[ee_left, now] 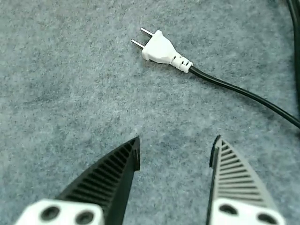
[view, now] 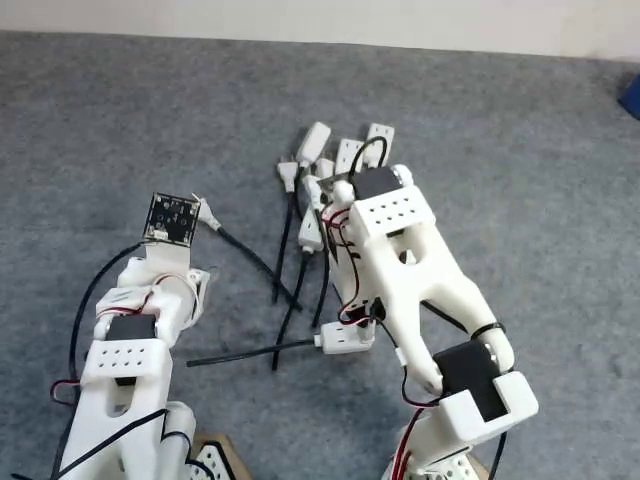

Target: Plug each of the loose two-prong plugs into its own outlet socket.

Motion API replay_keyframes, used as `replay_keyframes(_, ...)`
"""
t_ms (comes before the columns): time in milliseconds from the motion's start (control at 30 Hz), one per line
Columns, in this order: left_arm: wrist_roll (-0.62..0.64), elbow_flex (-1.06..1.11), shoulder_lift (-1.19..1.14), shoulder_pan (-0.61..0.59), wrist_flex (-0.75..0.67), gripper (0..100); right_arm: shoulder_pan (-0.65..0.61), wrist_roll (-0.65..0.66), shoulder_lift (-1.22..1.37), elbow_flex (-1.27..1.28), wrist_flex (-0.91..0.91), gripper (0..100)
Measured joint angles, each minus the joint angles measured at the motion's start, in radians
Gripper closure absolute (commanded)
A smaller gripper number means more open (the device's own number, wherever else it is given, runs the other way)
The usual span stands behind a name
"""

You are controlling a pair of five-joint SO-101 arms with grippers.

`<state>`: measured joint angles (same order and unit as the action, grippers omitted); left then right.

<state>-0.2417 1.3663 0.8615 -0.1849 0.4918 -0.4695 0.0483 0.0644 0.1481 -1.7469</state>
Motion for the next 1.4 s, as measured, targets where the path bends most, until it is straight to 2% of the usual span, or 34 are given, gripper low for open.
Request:
replay_keyframes(1233,0.000,0.000,0.000,0.000,0.000,75,0.000,0.000,0.005,0.000,0.048,99.2)
replay_keyframes(1400,0.000,0.000,0.000,0.000,0.000,75,0.029,0.000,0.005,0.000,0.044,99.2)
